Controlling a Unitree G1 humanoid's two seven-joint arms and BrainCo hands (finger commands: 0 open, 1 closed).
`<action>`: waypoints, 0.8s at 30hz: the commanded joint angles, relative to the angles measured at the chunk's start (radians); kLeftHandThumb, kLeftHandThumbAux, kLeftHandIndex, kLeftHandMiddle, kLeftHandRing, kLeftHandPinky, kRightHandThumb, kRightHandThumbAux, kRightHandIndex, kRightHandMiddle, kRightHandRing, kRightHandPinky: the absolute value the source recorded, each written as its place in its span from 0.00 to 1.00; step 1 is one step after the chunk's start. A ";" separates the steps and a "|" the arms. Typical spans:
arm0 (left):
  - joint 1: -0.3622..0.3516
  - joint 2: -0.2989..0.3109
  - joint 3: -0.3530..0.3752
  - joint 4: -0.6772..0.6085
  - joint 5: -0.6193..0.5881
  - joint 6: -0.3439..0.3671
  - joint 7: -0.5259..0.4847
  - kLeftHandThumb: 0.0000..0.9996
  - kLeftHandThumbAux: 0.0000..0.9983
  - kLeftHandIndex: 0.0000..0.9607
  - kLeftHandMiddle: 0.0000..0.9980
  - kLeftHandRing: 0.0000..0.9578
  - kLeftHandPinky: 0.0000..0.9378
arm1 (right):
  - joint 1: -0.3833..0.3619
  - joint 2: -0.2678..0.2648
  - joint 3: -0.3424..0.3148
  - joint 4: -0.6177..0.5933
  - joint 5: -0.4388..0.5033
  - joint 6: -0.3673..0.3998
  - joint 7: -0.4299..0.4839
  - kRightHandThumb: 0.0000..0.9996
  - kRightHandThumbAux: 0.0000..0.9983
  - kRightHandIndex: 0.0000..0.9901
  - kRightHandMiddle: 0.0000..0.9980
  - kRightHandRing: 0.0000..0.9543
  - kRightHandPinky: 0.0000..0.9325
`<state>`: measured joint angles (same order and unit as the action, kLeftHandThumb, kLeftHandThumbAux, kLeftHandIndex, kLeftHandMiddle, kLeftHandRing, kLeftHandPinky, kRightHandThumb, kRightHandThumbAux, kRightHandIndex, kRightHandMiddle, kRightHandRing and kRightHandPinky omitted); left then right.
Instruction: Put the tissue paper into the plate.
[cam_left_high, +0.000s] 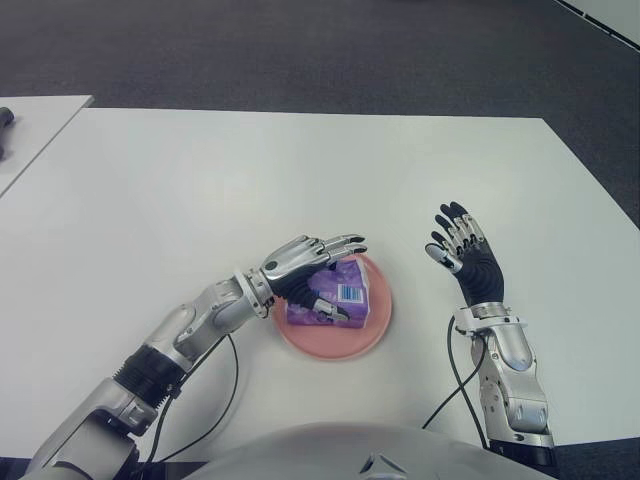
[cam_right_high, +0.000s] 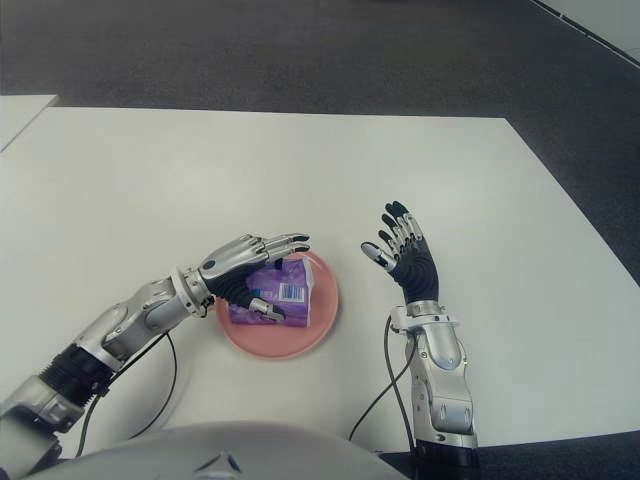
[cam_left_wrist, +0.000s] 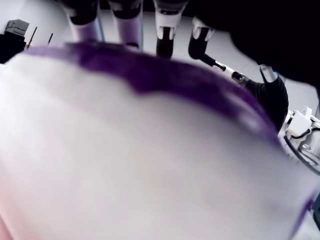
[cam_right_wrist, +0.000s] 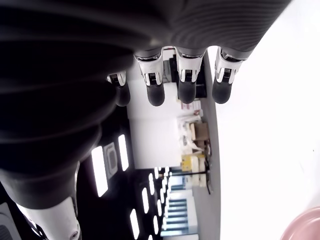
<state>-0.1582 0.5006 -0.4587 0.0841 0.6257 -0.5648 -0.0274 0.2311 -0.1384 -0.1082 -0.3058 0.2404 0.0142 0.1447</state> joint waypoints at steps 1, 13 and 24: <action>0.010 0.006 0.030 0.000 -0.007 -0.006 -0.011 0.06 0.23 0.00 0.00 0.00 0.00 | 0.002 0.002 -0.006 0.009 0.001 0.018 0.005 0.00 0.76 0.00 0.00 0.00 0.00; -0.022 -0.031 0.137 -0.017 -0.013 -0.082 0.083 0.13 0.19 0.00 0.00 0.00 0.00 | 0.002 0.001 -0.008 0.008 0.003 0.019 0.007 0.00 0.76 0.00 0.00 0.00 0.00; -0.042 -0.009 0.203 -0.064 -0.095 -0.069 0.011 0.13 0.16 0.00 0.00 0.00 0.00 | 0.006 0.003 -0.010 0.004 0.002 0.019 0.009 0.00 0.76 0.00 0.00 0.00 0.00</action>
<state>-0.1895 0.4820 -0.2742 0.0440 0.5723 -0.6485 0.0244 0.2300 -0.1386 -0.1134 -0.3057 0.2405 0.0143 0.1515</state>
